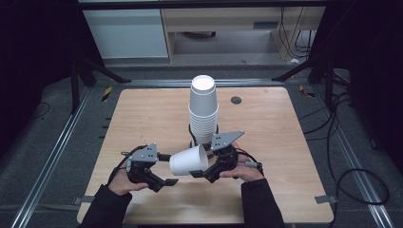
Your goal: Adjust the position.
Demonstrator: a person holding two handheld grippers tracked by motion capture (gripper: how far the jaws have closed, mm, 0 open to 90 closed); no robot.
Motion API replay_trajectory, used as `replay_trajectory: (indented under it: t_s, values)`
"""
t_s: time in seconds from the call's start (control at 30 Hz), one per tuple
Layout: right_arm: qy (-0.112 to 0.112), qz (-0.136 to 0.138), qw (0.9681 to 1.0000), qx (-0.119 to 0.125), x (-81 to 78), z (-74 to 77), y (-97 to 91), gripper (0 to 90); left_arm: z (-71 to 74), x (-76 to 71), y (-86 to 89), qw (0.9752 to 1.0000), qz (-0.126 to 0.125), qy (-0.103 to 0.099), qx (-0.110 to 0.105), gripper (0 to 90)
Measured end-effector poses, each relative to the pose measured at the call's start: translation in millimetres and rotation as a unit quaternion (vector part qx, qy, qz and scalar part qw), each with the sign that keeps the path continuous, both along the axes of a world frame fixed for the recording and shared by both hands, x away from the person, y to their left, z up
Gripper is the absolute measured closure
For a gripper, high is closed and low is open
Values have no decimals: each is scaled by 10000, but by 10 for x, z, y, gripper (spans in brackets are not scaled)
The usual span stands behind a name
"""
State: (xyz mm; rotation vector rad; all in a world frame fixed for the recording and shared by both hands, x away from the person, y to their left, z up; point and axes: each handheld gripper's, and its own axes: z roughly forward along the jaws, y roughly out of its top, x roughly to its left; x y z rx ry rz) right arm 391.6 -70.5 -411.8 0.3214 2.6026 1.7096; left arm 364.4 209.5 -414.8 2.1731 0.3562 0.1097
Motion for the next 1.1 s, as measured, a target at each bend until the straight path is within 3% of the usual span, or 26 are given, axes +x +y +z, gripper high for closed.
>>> replay_trajectory:
  t_s: [0.17, 0.33, 0.6, 0.8, 1.1]
  values:
    - [-125, -37, 9986, -516, 46, 71, 24, 79, -40, 11, -20, 9996, 104, -62, 259, 142]
    - [-204, 82, 9947, -1000, 54, 40, 165, 79, -79, 13, -60, 9986, 98, -118, 501, 141]
    - [-173, 320, 9896, -1392, 57, -23, 442, 78, -125, 5, -123, 9971, 25, -152, 746, 138]
    - [-170, 406, 9874, -1518, 56, -40, 555, 78, -150, 2, -155, 9963, 27, -163, 848, 143]
    - [-166, 425, 9879, -1481, 49, -43, 617, 78, -159, 5, -160, 9955, 94, -181, 921, 199]
